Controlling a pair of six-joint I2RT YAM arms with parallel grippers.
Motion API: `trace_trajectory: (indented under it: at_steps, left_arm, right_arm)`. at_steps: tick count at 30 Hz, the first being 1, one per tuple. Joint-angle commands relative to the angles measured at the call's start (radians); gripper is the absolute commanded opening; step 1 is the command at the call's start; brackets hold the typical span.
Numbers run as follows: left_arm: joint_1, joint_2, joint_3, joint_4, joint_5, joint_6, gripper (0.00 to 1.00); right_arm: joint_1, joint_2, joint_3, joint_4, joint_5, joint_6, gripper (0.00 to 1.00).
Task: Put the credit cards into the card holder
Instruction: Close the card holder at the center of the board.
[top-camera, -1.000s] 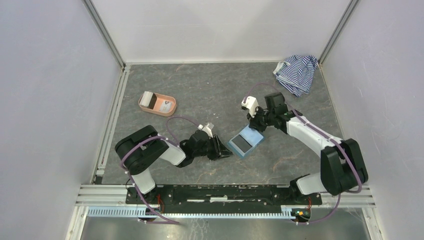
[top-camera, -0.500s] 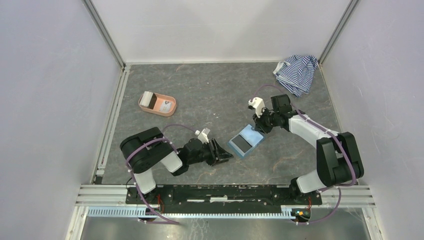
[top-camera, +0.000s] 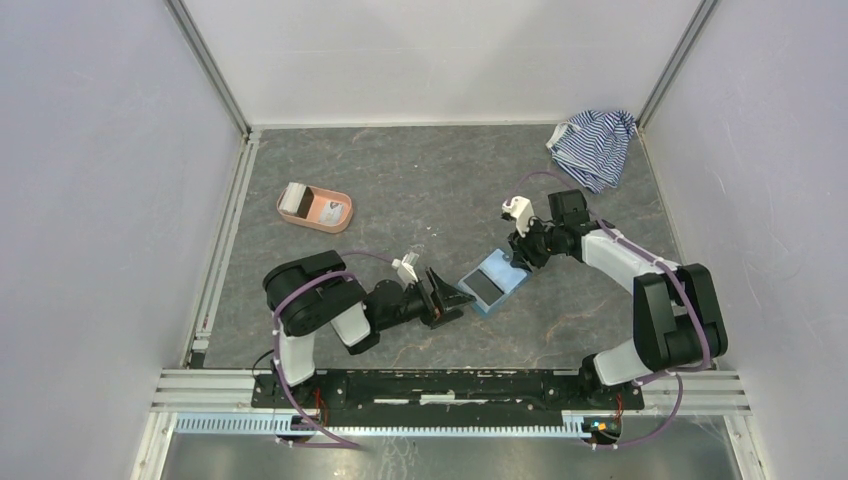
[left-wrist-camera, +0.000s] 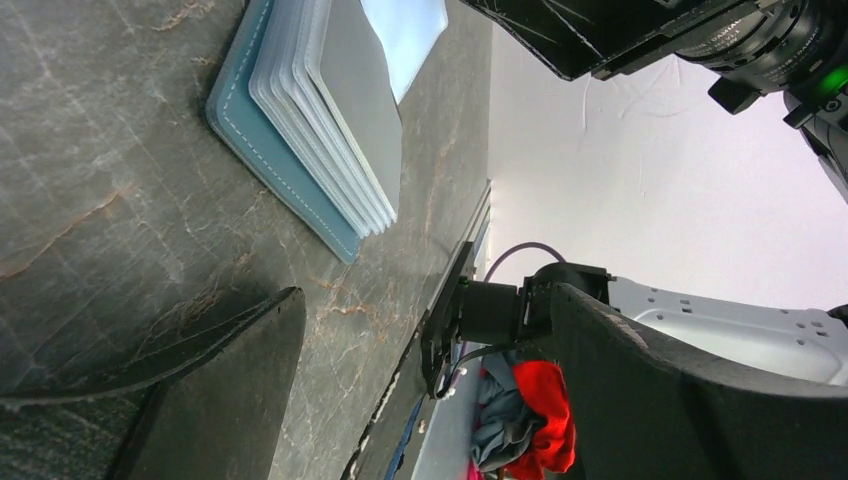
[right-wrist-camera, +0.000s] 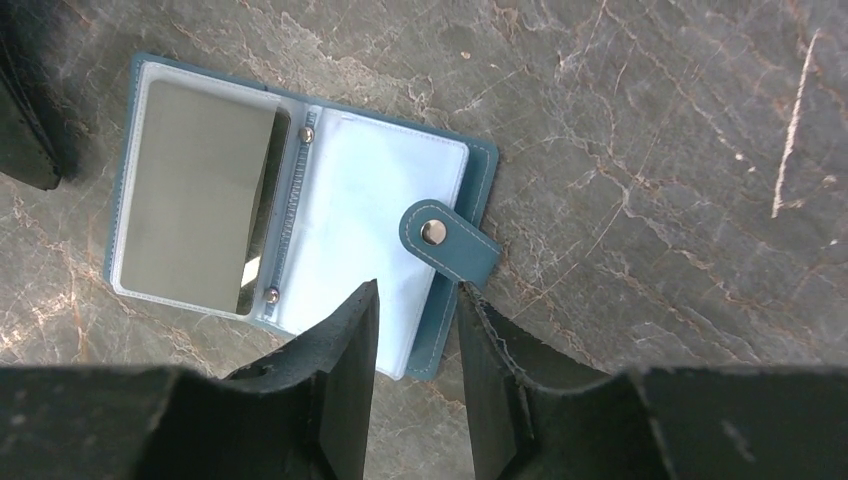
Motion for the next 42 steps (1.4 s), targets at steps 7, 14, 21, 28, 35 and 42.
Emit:
trace_trajectory:
  at_steps: [7,14,21,28,35,42]
  left_arm:
    - [-0.042,0.07,-0.012,-0.324,-0.175,0.022,1.0]
    - [-0.075,-0.138,-0.041,-0.507,-0.396,0.096,1.0]
    - [-0.076,-0.438,0.032,-0.791,-0.569,0.406,1.0]
    - [-0.063,-0.586,0.024,-0.828,-0.594,0.524,1.0]
    - [-0.041,-0.428,0.029,-0.619,-0.349,0.478,0.95]
    - [-0.002,-0.289,0.111,-0.646,-0.25,0.406,0.81]
  right_arm:
    - [-0.004,-0.023,-0.013,0.013,-0.032,-0.021,0.41]
    - [-0.004,-0.206,-0.105,0.053,-0.297,-0.123,0.41]
    - [-0.001,-0.486,-0.372,0.219,-0.477,-0.427,0.8]
    - [-0.003,-0.283,-0.186,0.097,-0.278,-0.275,0.6]
    - [-0.003,-0.163,-0.117,0.011,-0.247,-0.245,0.22]
    - [-0.003,-0.058,-0.066,-0.068,-0.206,-0.255,0.07]
